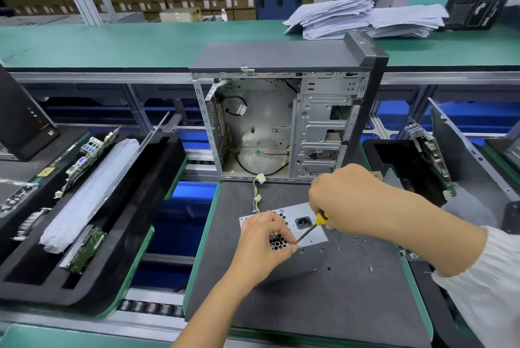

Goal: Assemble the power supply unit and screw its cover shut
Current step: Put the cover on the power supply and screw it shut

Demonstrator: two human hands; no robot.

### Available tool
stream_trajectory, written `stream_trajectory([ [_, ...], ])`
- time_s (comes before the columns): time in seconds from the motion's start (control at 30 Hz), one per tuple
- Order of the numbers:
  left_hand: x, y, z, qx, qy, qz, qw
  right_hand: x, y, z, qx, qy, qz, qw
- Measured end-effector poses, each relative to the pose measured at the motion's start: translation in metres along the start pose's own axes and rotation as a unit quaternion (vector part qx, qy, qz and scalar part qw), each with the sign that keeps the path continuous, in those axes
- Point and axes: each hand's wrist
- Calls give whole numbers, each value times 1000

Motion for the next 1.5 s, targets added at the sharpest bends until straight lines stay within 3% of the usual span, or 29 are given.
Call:
stream_trajectory([
  [0.67, -2, 1, 3, 1, -3, 13, 1000, 36, -10, -25, 67, 30, 26, 997],
  [0.8, -4, -1, 2, 2, 10, 15, 1000, 39, -9, -23, 120, 16, -6, 993],
  [1.03, -6, -2, -2, 13, -7, 12, 1000, 38, -19, -16, 170, 61, 39, 983],
  [1.37, -5, -2, -4, 15, -1, 20, 1000, 33, -22, -6, 167, 46, -10, 985],
  [1.5, -5, -2, -4, 17, -4, 27, 999, 33, -24, -9, 169, 83, 24, 982],
])
Point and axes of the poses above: each hand's wrist, its own y-axis away from the middle knuckle, its own x-axis out of the back of the hand, z = x × y, and after that the axes turned 1 degree about y, right-handed
